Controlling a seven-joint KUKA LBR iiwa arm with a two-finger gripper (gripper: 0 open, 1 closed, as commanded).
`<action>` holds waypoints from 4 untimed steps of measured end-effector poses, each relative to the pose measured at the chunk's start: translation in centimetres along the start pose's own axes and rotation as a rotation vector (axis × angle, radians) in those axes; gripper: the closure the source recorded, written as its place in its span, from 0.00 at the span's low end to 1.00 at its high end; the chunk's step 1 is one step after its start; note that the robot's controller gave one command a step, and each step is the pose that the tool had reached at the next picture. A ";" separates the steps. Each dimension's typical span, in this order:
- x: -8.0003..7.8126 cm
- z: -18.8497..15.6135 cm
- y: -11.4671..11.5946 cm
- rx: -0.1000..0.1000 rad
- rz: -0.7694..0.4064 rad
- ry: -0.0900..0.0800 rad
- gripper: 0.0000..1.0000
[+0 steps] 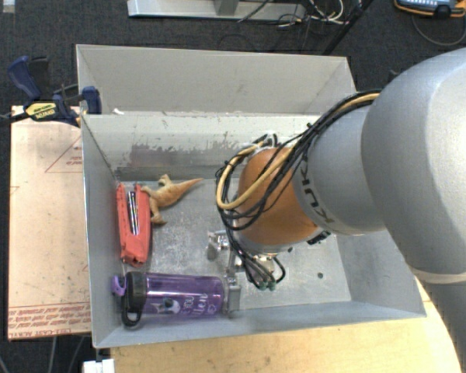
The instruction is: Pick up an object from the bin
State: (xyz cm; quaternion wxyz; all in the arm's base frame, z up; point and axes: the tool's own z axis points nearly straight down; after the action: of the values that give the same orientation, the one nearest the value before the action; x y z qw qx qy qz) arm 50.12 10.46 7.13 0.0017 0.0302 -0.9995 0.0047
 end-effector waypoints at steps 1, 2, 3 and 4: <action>0.8 -0.2 3.2 -0.013 -0.070 -0.016 0.00; -0.8 -0.5 5.5 -0.006 0.168 -0.004 0.00; -1.1 -2.5 8.8 -0.006 -0.708 -0.036 1.00; -1.1 -3.0 9.5 -0.005 -0.850 -0.043 1.00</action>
Offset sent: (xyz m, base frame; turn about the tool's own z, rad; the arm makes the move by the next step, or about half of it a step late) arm 0.0174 0.0702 0.0075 0.2325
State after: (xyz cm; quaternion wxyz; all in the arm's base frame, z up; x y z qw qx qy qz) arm 50.62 20.08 10.08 -0.0171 0.4398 -0.8979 0.0007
